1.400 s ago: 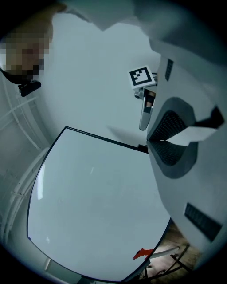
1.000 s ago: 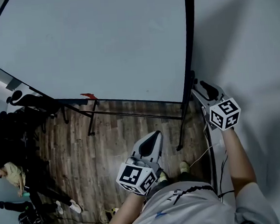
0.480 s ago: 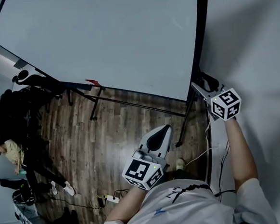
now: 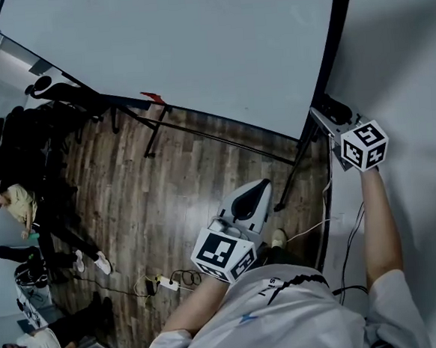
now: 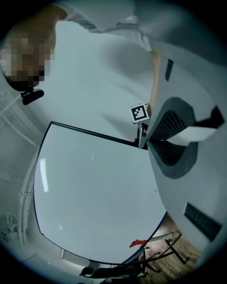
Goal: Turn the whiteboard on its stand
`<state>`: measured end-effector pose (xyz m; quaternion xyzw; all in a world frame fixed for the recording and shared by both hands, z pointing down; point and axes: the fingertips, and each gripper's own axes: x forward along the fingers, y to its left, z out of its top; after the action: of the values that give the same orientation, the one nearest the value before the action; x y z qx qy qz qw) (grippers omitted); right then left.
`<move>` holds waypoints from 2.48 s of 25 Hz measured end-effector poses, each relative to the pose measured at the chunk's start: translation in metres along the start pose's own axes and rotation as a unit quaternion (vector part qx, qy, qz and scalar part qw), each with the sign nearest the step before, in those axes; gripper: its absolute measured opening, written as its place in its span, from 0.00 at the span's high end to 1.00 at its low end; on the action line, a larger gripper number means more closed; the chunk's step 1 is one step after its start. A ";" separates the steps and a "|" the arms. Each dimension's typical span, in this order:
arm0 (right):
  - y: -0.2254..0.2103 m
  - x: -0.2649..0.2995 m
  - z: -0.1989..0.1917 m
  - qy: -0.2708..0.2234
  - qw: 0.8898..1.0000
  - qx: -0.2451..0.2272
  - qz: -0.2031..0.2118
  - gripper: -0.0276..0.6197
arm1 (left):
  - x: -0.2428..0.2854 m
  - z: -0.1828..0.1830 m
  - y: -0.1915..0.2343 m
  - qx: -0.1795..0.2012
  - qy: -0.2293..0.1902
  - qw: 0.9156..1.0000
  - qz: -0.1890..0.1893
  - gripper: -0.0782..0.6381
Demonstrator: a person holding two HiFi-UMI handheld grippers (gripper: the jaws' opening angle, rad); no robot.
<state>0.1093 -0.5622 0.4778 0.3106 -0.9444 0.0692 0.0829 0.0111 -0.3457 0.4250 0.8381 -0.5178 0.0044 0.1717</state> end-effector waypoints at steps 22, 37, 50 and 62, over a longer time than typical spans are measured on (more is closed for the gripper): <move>0.129 -0.037 -0.019 -0.005 1.000 0.009 -0.025 0.66 | -0.117 -0.031 0.007 -0.018 -0.014 0.999 0.034 0.87; 0.250 -0.066 -0.030 0.012 0.996 0.028 -0.081 0.66 | -0.268 -0.064 0.016 -0.043 -0.024 0.999 0.015 0.87; 0.323 -0.104 -0.045 0.022 0.996 0.025 -0.086 0.66 | -0.325 -0.069 0.003 -0.041 -0.039 0.998 -0.019 0.87; 0.346 -0.113 -0.047 0.037 0.995 0.033 -0.089 0.66 | -0.321 -0.066 -0.034 -0.040 -0.035 0.998 -0.031 0.87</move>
<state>-0.0029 -0.2130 0.4743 0.3930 -0.9066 0.1042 0.1128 -0.0964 -0.0348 0.4176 0.8459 -0.4969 -0.0504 0.1868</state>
